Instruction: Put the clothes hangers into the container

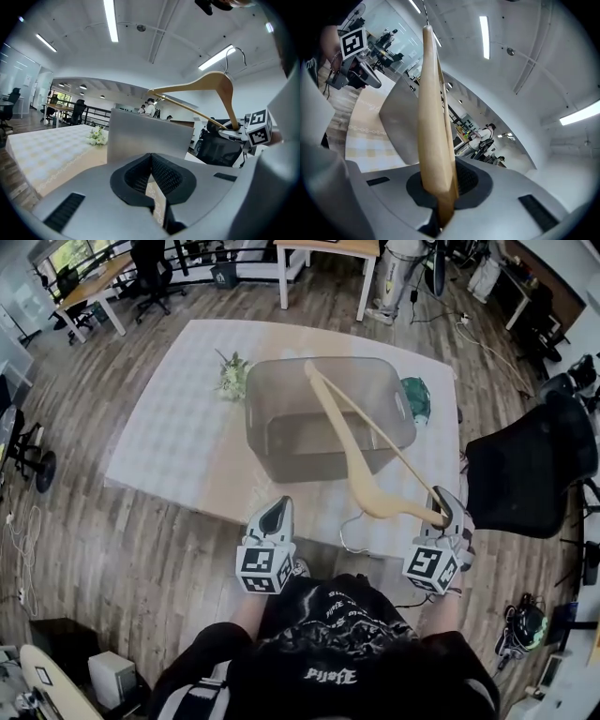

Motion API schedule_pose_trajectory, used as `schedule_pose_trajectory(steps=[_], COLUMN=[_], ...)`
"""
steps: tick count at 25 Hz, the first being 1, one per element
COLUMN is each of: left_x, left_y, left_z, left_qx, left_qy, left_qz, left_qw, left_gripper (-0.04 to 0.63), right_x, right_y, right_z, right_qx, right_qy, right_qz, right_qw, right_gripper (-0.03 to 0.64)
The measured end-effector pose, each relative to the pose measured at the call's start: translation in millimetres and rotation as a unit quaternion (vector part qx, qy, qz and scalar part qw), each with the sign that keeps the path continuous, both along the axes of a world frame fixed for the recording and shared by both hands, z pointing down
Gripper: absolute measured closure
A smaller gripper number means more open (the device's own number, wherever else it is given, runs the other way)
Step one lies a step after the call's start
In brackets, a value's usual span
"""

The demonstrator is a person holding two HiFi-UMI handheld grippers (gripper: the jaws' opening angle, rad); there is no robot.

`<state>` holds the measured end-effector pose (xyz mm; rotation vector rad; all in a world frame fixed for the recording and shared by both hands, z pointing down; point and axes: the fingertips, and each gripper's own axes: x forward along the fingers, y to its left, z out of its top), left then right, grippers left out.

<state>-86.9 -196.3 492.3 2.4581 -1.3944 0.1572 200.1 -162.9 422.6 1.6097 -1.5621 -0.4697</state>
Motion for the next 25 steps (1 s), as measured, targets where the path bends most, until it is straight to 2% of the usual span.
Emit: schedule_pose_trajectory(steps=[6, 10, 15, 21, 25], left_x=[-11, -29, -40, -34, -27], left_y=[-27, -35, -42, -49, -52], left_z=[2, 7, 5, 2, 7], left_qx=[0.001, -0.011, -0.012, -0.012, -0.027], left_qy=[0.003, 0.012, 0.013, 0.013, 0.014], left_qz=[-0.003, -0.027, -0.056, -0.075, -0.078], left_qw=[1.0, 0.9995, 0.9983, 0.997, 0.9965], left_gripper=[0.575, 0.575, 0.575, 0.575, 0.575], right_x=[-3, -5, -2, 8, 15], right_y=[-31, -49, -81, -114, -137], right_z=[0, -7, -25, -36, -44], right_qx=[-0.013, -0.017, -0.026, -0.058, -0.085], right_qy=[0.015, 0.015, 0.042, 0.062, 0.087], right_qz=[-0.012, -0.024, -0.052, -0.089, -0.107], right_qw=[1.0, 0.999, 0.997, 0.992, 0.987], right_gripper=[0.606, 0.606, 0.606, 0.606, 0.606])
